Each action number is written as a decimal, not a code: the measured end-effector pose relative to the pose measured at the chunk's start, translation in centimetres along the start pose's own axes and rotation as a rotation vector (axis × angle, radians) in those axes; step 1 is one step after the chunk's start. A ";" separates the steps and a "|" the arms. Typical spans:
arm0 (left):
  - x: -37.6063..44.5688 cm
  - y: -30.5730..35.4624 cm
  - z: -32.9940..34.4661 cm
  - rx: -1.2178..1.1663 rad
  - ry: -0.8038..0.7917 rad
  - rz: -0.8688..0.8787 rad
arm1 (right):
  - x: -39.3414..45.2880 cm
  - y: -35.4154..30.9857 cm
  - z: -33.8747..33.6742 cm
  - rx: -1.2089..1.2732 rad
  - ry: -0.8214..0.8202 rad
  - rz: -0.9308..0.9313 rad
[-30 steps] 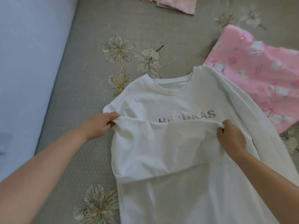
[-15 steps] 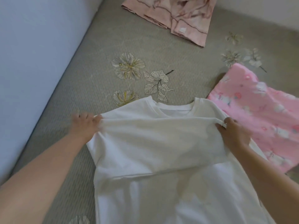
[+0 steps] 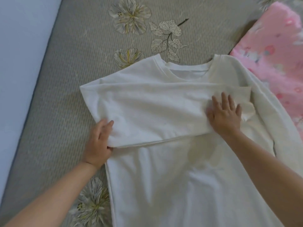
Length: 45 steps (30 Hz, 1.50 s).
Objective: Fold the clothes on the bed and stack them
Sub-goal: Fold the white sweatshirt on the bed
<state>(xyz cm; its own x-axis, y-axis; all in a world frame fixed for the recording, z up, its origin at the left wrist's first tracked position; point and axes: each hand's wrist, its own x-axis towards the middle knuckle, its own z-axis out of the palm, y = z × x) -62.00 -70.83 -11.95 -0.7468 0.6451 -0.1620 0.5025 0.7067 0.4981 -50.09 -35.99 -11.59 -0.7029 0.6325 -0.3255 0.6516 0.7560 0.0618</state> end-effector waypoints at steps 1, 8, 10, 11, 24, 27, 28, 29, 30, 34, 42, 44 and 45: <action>0.1 0.2 -0.4 -0.049 0.040 -0.064 | -0.4 0.2 0.6 0.016 -0.033 0.033; -1.9 -1.5 -1.1 0.355 0.032 0.256 | -0.3 1.1 2.4 0.060 -0.079 0.116; -2.0 -1.7 -0.7 0.424 -0.187 0.138 | -0.1 1.3 2.4 0.057 -0.112 0.117; -1.9 -2.4 -0.3 0.407 -0.251 0.117 | 0.0 1.4 2.3 0.061 -0.131 0.115; -0.2 4.7 -1.0 0.714 -0.681 -0.124 | -7.4 6.0 1.6 0.280 0.010 -0.110; -0.7 7.8 1.0 0.547 -0.476 -0.010 | -12.6 9.4 2.1 0.350 0.245 -0.055; -1.0 9.1 2.1 0.497 -0.414 0.061 | -14.4 10.9 2.5 0.355 0.298 0.012; -1.3 10.6 3.2 0.440 -0.366 0.123 | -16.3 12.5 2.9 0.355 0.333 0.091; -1.7 12.3 4.5 0.373 -0.330 0.191 | -18.2 14.2 3.4 0.345 0.355 0.182; -3.5 18.5 9.5 0.266 -0.296 0.395 | -24.4 20.2 5.5 0.294 0.173 0.555; -7.3 21.7 17.3 0.483 -0.464 0.296 | -27.9 25.6 9.1 0.213 -0.082 0.767; -7.4 22.0 17.4 0.469 -0.489 0.270 | -28.2 26.4 9.1 0.290 -0.006 0.699; -7.2 22.1 17.3 0.466 -0.507 0.265 | -28.4 26.7 8.7 0.342 0.061 0.664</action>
<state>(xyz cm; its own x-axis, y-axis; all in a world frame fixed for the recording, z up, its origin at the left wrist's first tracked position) -37.94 -54.83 -14.47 -0.3387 0.7865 -0.5165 0.8552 0.4862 0.1795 -10.28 -35.22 -8.93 -0.1389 0.9532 -0.2685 0.9897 0.1237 -0.0727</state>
